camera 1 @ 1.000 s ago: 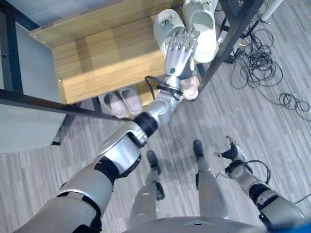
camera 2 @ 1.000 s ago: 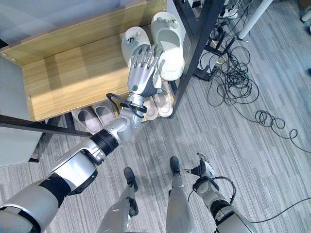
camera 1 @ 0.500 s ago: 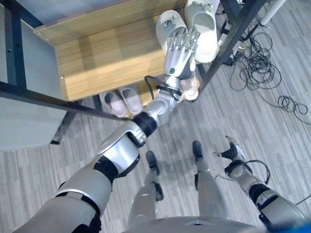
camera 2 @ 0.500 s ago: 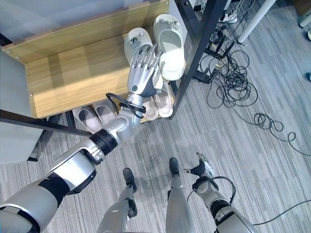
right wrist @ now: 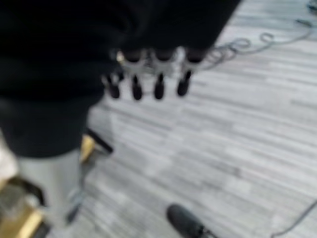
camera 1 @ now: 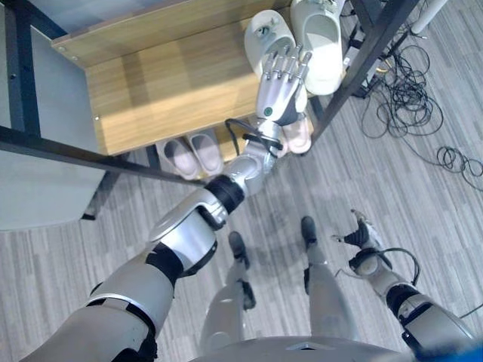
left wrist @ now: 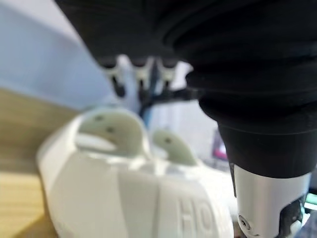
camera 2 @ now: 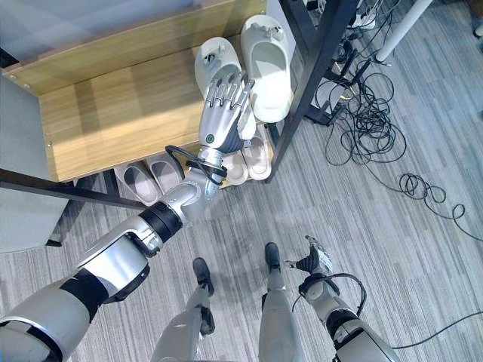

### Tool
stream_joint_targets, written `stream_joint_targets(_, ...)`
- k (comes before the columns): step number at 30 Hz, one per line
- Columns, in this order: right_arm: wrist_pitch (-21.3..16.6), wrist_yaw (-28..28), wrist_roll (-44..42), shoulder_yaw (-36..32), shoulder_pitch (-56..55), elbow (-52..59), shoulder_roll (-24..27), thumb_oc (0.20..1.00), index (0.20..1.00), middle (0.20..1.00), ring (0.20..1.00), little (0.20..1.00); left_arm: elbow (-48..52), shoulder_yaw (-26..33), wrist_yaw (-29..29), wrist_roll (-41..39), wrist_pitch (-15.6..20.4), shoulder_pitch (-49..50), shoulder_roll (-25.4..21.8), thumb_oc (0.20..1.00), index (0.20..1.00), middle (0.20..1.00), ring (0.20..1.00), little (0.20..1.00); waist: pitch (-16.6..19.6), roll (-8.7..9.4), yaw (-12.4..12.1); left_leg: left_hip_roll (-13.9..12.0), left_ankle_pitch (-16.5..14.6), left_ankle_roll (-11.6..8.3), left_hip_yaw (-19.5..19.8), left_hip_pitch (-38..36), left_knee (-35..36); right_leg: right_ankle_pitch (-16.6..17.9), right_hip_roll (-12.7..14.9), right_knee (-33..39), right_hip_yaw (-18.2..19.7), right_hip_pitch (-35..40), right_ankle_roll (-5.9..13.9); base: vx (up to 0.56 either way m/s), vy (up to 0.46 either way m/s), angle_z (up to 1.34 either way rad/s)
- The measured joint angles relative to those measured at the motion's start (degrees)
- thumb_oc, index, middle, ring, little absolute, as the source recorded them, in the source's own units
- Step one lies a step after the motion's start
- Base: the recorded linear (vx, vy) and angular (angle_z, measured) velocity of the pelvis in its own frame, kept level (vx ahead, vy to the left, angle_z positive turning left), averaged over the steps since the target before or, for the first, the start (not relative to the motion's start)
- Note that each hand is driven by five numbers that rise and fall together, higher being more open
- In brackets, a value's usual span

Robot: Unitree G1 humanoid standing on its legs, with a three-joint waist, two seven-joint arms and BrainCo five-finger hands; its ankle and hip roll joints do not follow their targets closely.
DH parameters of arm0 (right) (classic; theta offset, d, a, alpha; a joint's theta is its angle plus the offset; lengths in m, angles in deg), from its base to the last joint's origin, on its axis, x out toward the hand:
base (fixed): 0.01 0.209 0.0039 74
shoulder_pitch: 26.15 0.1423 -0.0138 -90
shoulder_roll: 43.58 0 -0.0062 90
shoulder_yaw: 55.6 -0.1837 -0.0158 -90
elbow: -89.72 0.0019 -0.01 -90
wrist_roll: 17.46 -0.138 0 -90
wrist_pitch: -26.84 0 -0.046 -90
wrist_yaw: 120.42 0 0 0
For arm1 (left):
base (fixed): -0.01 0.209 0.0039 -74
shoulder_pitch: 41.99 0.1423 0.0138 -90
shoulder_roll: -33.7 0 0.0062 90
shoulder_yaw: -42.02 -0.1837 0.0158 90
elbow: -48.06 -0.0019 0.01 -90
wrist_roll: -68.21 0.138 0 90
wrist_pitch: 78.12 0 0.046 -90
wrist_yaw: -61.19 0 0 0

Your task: Arrange the slippers neatly on the shoe rack.

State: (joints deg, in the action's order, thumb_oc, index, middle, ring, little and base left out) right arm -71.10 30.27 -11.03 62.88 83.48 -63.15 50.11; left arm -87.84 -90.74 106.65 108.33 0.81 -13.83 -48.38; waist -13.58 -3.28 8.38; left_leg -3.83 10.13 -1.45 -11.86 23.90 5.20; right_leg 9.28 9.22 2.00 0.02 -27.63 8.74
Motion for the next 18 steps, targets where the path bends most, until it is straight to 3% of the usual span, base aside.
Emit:
stream_joint_targets(5, 0.00, -0.11, 0.00, -0.01, 0.66, 0.00, 0.26, 1.000, 1.000, 1.000, 1.000, 1.000, -0.38, 0.00, -0.05, 0.02, -0.02, 0.00, -0.16, 1.000, 1.000, 1.000, 1.000, 1.000, -1.76, -0.11, 0.03, -0.07, 0.02, -0.03, 0.02, 0.00, 0.00, 0.02, -0.10, 0.00, -0.03, 0.01, -0.02, 0.00, 0.000, 0.00)
stream_joint_targets(18, 0.00, -0.25, 0.01, -0.03, 0.96, 0.00, 1.11, 1.000, 1.000, 1.000, 1.000, 1.000, -0.37, 0.04, -0.05, 2.08, -1.01, -0.15, -1.53, 1.000, 1.000, 1.000, 1.000, 1.000, -1.92, -0.09, 0.09, -0.07, 0.02, -0.03, 0.02, 0.03, 0.00, 0.00, -0.09, 0.03, -0.04, -0.01, 0.00, 0.00, 0.000, 0.00)
